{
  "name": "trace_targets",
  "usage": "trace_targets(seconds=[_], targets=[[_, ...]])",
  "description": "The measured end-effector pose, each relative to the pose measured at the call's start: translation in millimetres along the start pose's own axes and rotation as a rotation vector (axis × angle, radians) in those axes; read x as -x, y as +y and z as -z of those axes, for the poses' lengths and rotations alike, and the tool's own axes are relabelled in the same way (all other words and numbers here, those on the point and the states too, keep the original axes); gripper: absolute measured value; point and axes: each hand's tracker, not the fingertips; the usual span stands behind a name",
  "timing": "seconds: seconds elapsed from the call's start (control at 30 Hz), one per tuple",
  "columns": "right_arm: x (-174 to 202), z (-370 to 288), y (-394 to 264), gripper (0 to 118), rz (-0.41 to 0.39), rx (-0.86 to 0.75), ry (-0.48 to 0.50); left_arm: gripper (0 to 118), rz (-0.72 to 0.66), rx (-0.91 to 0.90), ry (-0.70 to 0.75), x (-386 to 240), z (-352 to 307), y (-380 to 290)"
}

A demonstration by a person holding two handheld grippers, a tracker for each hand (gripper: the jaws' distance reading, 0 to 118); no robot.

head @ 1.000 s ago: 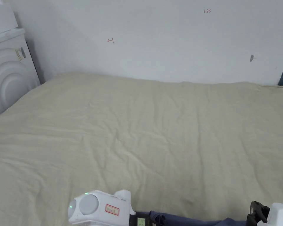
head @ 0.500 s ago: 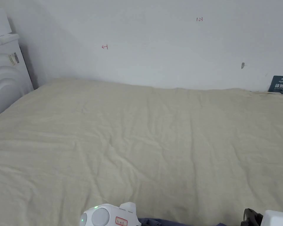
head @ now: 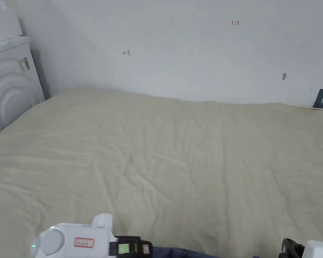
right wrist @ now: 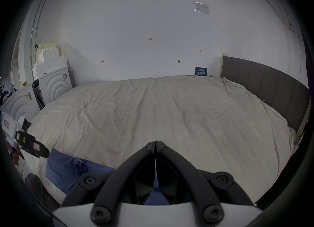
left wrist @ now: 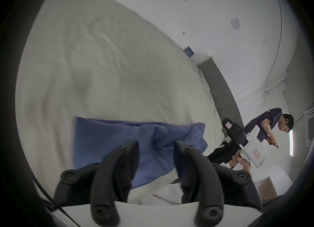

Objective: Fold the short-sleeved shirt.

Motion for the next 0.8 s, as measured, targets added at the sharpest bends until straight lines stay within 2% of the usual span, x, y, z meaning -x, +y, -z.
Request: trace_targets(seconds=[0.07, 0.2, 0.23, 0.43, 0.57, 0.67, 0.8], targets=[[1, 1, 1, 0, -0.003, 0.001, 0.003, 71, 0.009, -0.024, 0.066, 15, -16, 1], [6, 4, 3, 0, -0.007, 0.001, 0.013, 104, -0.032, -0.01, 0.145, 41, -24, -5], [7, 5, 3, 0, -0.007, 0.0, 0.016, 105, -0.042, 0.0, 0.149, 46, -21, -7], [16, 6, 5, 0, -0.013, -0.004, 0.032, 106, -0.058, 0.081, 0.192, 70, 15, -15], [17, 5, 4, 1, -0.011, 0.0, 0.037, 110, -0.031, 0.054, 0.198, 61, 26, -14], [18, 5, 3, 1, -0.009, -0.001, 0.038, 107, -0.003, 0.066, 0.216, 49, 34, -15], [18, 4, 2, 1, -0.001, -0.001, 0.039, 96, 0.105, 0.096, 0.265, 33, 44, -21]])
